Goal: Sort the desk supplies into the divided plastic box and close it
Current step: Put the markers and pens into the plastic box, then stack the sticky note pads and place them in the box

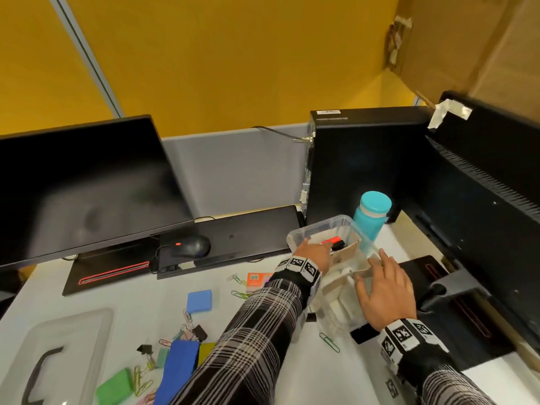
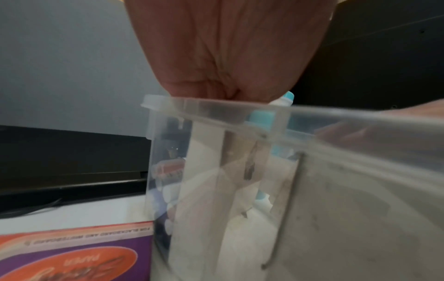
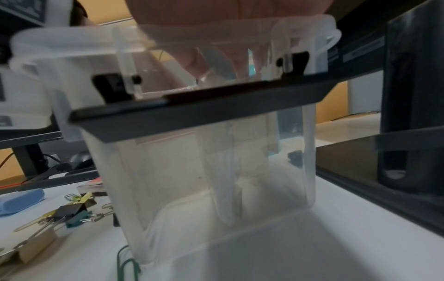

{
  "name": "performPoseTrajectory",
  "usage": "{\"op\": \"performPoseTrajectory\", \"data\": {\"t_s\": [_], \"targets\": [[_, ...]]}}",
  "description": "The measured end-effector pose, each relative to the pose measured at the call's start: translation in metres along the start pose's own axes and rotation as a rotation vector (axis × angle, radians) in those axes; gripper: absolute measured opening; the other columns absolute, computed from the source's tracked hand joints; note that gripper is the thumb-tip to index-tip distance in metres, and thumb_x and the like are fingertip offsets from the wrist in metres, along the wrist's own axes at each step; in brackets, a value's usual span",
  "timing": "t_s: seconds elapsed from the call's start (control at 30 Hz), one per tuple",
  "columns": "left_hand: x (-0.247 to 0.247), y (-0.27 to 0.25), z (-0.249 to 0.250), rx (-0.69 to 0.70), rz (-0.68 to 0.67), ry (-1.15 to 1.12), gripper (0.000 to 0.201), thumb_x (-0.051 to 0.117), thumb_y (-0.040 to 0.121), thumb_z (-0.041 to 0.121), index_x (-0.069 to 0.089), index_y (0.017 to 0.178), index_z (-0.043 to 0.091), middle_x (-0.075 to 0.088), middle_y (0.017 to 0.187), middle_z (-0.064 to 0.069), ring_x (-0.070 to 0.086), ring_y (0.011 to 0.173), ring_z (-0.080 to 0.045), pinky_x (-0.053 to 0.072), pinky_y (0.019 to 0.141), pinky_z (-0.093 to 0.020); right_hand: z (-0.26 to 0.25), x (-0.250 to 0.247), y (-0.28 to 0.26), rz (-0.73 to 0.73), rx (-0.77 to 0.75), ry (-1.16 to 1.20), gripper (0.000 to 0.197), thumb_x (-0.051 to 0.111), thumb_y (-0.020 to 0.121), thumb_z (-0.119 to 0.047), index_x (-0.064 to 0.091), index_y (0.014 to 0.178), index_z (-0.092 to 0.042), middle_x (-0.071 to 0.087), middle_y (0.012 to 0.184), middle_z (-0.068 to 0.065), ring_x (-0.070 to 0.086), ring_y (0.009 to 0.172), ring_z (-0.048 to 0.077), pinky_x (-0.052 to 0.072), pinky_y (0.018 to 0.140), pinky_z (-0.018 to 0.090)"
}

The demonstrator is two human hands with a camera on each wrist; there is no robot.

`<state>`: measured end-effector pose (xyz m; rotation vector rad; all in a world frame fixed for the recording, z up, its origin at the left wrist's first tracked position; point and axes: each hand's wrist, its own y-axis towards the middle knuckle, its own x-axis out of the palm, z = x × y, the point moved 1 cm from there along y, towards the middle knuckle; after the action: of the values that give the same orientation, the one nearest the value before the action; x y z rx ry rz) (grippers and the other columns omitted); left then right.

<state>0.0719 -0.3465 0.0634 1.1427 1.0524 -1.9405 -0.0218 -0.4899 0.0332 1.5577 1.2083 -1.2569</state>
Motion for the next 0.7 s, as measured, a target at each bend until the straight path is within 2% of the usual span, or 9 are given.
{"op": "performPoseTrajectory", "data": {"t_s": [0.1, 0.2, 0.3, 0.4, 0.47, 0.57, 0.63, 0.7], "targets": [[-0.005, -0.012, -0.004, 0.024, 0.035, -0.067, 0.062, 0.040, 0.092, 0.004, 0.022, 0.148, 0.023, 0.045, 0.143, -0.015, 0.035, 0.136, -0.029, 0.011, 0.118, -0.042, 0.000, 0.000, 0.000, 0.011, -0.006, 0.010, 0.062, 0.031, 0.093, -0.050, 0.027, 0.145, -0.018, 0.017, 0.157, 0.005, 0.017, 0.144, 0.023, 0.015, 0.118, 0.041], [-0.008, -0.040, -0.014, 0.067, 0.194, -0.172, 0.060, 0.038, 0.092, 0.000, 0.029, 0.145, 0.026, 0.036, 0.150, -0.008, 0.024, 0.142, -0.027, 0.007, 0.118, -0.040, 0.000, 0.000, 0.001, 0.012, -0.011, 0.002, 0.061, 0.030, 0.094, -0.050, 0.024, 0.146, -0.018, 0.017, 0.157, 0.005, 0.016, 0.144, 0.024, 0.015, 0.118, 0.041], [0.001, -0.073, -0.044, 0.085, 0.369, -0.226, 0.050, 0.039, 0.094, 0.008, 0.036, 0.141, 0.026, 0.041, 0.145, -0.001, 0.032, 0.137, -0.020, 0.019, 0.117, -0.041, 0.000, -0.003, 0.001, -0.038, -0.003, -0.022, 0.063, 0.029, 0.094, -0.049, 0.018, 0.147, -0.016, 0.014, 0.158, 0.007, 0.013, 0.145, 0.025, 0.013, 0.119, 0.045], [0.021, -0.112, -0.093, -0.033, 0.402, -0.209, 0.043, 0.041, 0.096, 0.019, 0.039, 0.139, 0.024, 0.044, 0.138, 0.001, 0.041, 0.126, -0.019, 0.033, 0.108, -0.037, -0.015, -0.010, -0.004, -0.018, -0.032, -0.049, 0.064, 0.033, 0.094, -0.046, 0.017, 0.148, -0.014, 0.013, 0.158, 0.008, 0.007, 0.146, 0.028, 0.003, 0.118, 0.050], [0.038, -0.138, -0.135, -0.150, 0.391, -0.179, 0.041, 0.044, 0.096, 0.026, 0.041, 0.136, 0.025, 0.047, 0.133, 0.002, 0.044, 0.121, -0.019, 0.038, 0.102, -0.035, -0.040, -0.015, -0.013, 0.086, -0.180, -0.026, 0.061, 0.045, 0.092, -0.039, 0.028, 0.144, -0.013, 0.023, 0.155, 0.011, 0.013, 0.145, 0.030, 0.003, 0.115, 0.049], [0.058, -0.173, -0.187, -0.343, 0.312, -0.209, 0.041, 0.052, 0.092, 0.033, 0.045, 0.131, 0.023, 0.049, 0.126, -0.001, 0.047, 0.117, -0.021, 0.041, 0.099, -0.034, -0.091, -0.009, -0.036, 0.148, -0.494, 0.083, 0.048, 0.053, 0.088, -0.031, 0.045, 0.133, -0.017, 0.041, 0.145, 0.006, 0.031, 0.138, 0.027, 0.022, 0.112, 0.045], [0.064, -0.193, -0.207, -0.458, 0.246, -0.239, 0.045, 0.055, 0.090, 0.040, 0.045, 0.129, 0.021, 0.048, 0.127, -0.003, 0.048, 0.117, -0.022, 0.042, 0.099, -0.035, -0.123, 0.007, -0.054, 0.061, -0.698, 0.127, 0.039, 0.048, 0.088, -0.032, 0.050, 0.126, -0.021, 0.051, 0.134, 0.001, 0.041, 0.129, 0.022, 0.039, 0.107, 0.041], [0.067, -0.208, -0.216, -0.555, 0.205, -0.236, 0.052, 0.058, 0.085, 0.050, 0.044, 0.126, 0.022, 0.046, 0.126, -0.002, 0.050, 0.115, -0.022, 0.045, 0.096, -0.038, -0.147, 0.031, -0.070, -0.086, -0.869, 0.116, 0.039, 0.040, 0.086, -0.035, 0.053, 0.120, -0.021, 0.055, 0.124, -0.001, 0.046, 0.117, 0.019, 0.048, 0.096, 0.037]]}}
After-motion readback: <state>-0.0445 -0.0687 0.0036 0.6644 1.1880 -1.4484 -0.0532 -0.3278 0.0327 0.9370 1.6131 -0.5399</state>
